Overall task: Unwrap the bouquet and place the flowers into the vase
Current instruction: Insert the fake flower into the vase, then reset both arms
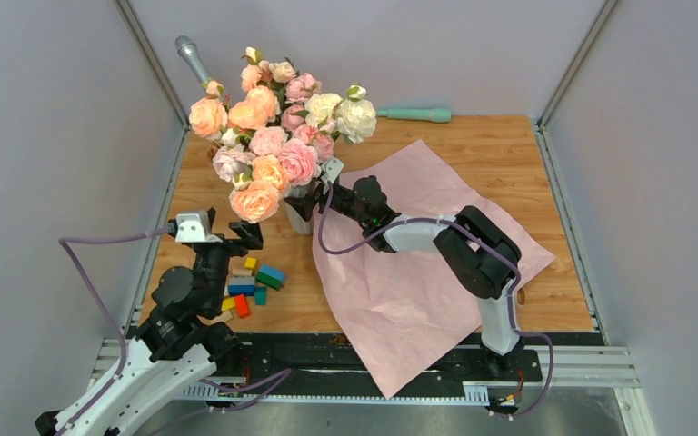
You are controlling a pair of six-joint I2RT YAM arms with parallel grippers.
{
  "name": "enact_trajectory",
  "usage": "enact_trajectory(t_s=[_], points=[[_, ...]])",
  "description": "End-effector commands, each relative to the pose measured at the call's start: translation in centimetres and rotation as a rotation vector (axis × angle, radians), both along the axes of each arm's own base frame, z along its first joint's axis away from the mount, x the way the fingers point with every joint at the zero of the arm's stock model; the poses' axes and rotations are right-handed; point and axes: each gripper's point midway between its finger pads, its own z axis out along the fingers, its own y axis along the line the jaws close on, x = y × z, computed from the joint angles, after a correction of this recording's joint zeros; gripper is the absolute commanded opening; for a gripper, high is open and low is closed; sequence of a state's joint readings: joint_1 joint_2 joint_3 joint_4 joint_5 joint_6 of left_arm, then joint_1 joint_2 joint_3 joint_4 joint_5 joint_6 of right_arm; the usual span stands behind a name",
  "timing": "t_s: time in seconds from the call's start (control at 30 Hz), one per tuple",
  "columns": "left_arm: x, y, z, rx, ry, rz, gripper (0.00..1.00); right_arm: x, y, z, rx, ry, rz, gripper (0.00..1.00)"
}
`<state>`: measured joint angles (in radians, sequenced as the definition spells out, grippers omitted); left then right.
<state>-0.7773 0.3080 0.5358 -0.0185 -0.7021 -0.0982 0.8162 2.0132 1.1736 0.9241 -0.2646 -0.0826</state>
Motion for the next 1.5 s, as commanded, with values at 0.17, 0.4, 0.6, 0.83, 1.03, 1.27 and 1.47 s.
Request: enact_trajectory(t_s=[0.17,0.4,0.6,0.83,1.03,1.27,1.47], points=[[-1.3,3.6,1.0,-0.037,0.018,0.130,1.00,-1.6,0.0,-0.4,-0.056,0.084,0.007,0.98],[-1.7,4.5,1.3,-0.040,0.025,0.160,1.00,-2.9,-0.7,0.9,-0.039,0.072,0.010,1.00],[-2.0,5.1,1.5,-0.048,0.021,0.177,1.00,-4.4,-1.7,3.1,-0.007,0.053,0.021,1.00],[-2.0,4.6,1.9,-0.030,0.009,0.145,1.00,-5.0,-3.2,3.9,0.000,0.056,-0.007,1.00],[-1.8,2.8,3.0,0.017,-0.024,0.051,1.00,-4.7,-3.3,2.9,-0.008,0.079,-0.025,1.00],[-1.7,1.9,3.1,0.024,-0.030,0.013,1.00,-4.8,-3.8,2.8,0.009,0.083,-0.043,0.99],[-1.5,1.5,2.7,0.046,-0.014,0.001,1.00,-5.2,-5.1,4.3,0.038,0.071,-0.073,0.99]])
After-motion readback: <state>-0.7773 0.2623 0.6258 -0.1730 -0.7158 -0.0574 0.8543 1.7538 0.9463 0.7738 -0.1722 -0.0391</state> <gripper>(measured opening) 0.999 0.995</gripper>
